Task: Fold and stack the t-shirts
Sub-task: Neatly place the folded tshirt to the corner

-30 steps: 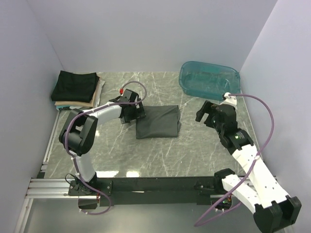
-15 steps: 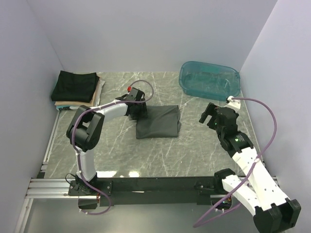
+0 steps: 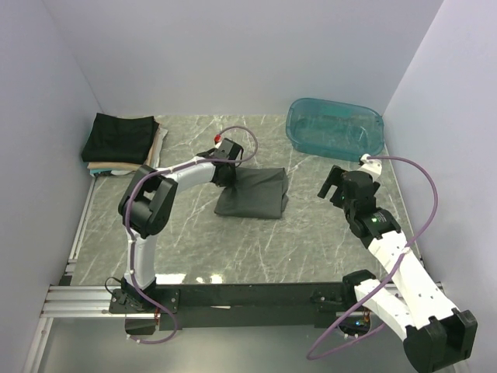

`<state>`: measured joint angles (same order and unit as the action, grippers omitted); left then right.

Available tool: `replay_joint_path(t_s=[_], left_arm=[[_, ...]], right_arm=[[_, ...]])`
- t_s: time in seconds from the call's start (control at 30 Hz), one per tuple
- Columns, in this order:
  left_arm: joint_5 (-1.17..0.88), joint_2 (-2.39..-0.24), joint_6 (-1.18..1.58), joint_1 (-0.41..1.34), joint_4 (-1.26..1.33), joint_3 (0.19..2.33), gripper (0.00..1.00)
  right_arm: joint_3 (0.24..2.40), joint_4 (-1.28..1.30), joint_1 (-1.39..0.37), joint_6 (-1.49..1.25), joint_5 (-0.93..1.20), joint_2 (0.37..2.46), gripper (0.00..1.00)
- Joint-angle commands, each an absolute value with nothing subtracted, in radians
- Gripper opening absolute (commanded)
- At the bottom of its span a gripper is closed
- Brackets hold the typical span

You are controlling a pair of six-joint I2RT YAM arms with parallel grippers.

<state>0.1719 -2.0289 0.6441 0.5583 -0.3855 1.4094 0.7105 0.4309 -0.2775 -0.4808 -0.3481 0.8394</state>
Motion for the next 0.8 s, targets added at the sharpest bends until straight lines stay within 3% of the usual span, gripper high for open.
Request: replay_joint_path(t_s=[0.0,0.33,0.77], left_arm=[[0.368,-2.026,0.568,0.554,-0.471,1.431,0.01],[0.626,-1.832,0.215,0.511,-0.290,1.290,0.01],[0.698,-1.750,-0.181,0.331,-0.146,1.282,0.01]], right_arm=[[0.701,0.399,-0.272,-0.479,-0.374,0.841,1.00],[0.703,0.402,-0.268,-0.476,-0.359,0.867,1.00],[0.704,0.413,-0.268,-0.480,-0.360,0.890,1.00]])
